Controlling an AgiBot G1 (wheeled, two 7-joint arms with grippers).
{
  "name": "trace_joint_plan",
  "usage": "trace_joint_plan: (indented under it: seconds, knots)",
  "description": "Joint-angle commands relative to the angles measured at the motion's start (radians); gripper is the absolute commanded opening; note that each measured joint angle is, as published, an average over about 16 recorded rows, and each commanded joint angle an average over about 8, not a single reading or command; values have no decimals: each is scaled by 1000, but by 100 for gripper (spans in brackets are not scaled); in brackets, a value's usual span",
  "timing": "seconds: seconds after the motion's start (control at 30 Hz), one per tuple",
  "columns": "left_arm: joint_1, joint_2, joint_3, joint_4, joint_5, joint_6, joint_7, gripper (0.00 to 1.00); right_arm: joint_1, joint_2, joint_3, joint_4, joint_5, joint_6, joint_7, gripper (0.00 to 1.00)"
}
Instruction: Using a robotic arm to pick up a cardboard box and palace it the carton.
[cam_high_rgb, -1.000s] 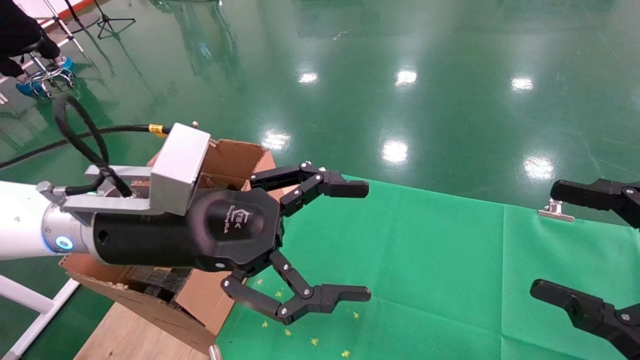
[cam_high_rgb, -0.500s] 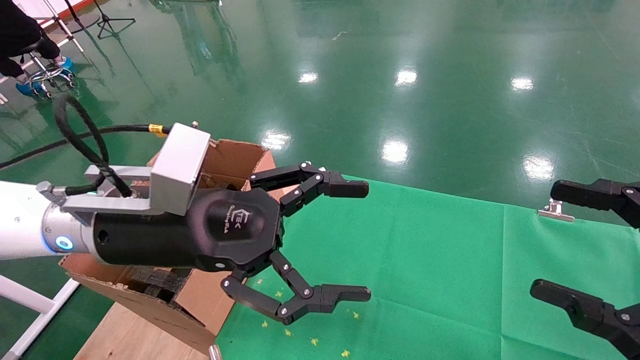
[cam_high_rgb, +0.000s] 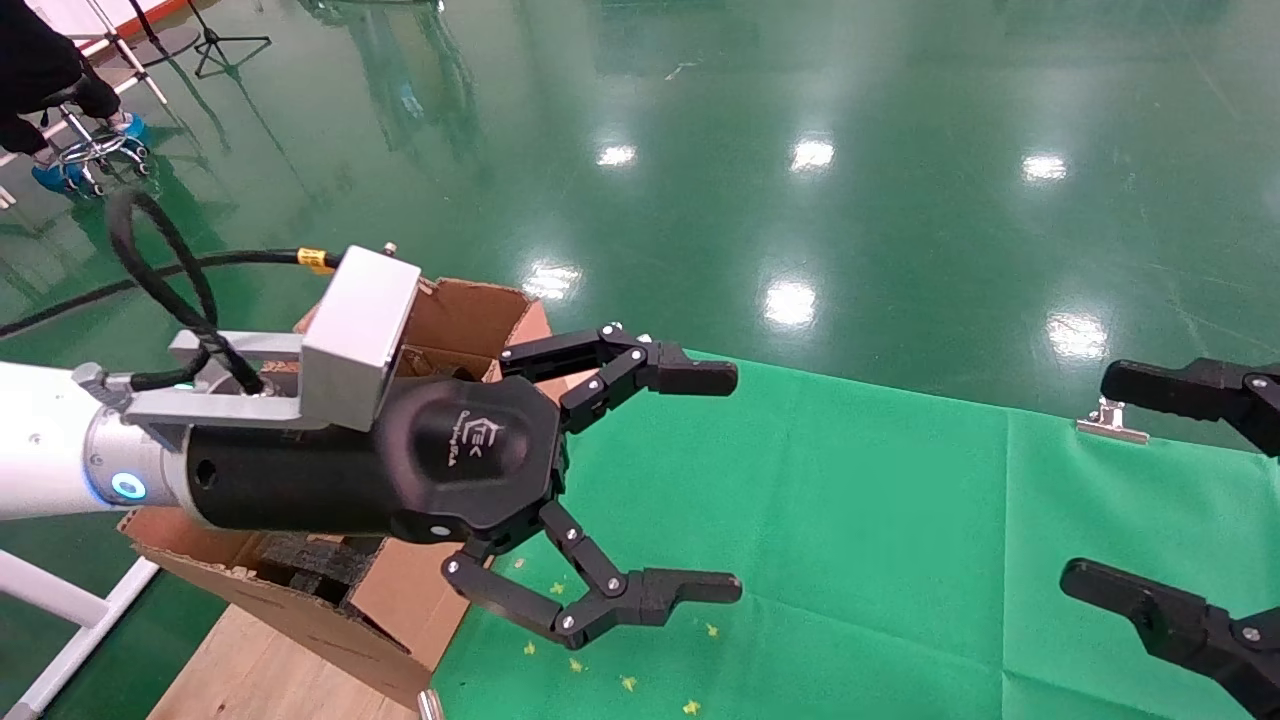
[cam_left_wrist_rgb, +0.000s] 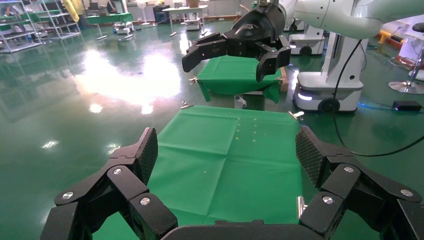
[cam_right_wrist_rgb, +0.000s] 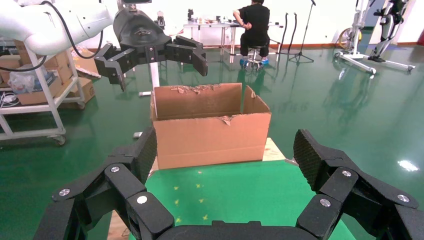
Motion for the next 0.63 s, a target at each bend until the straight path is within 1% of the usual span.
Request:
trace_joint_plan:
  seconds: [0.03, 0.63]
  knots:
    - [0, 0, 0, 0, 0, 0, 0, 100, 0, 0, 0, 0, 0, 0, 0, 100]
    - [0, 0, 0, 0, 0, 0, 0, 100, 0, 0, 0, 0, 0, 0, 0, 100]
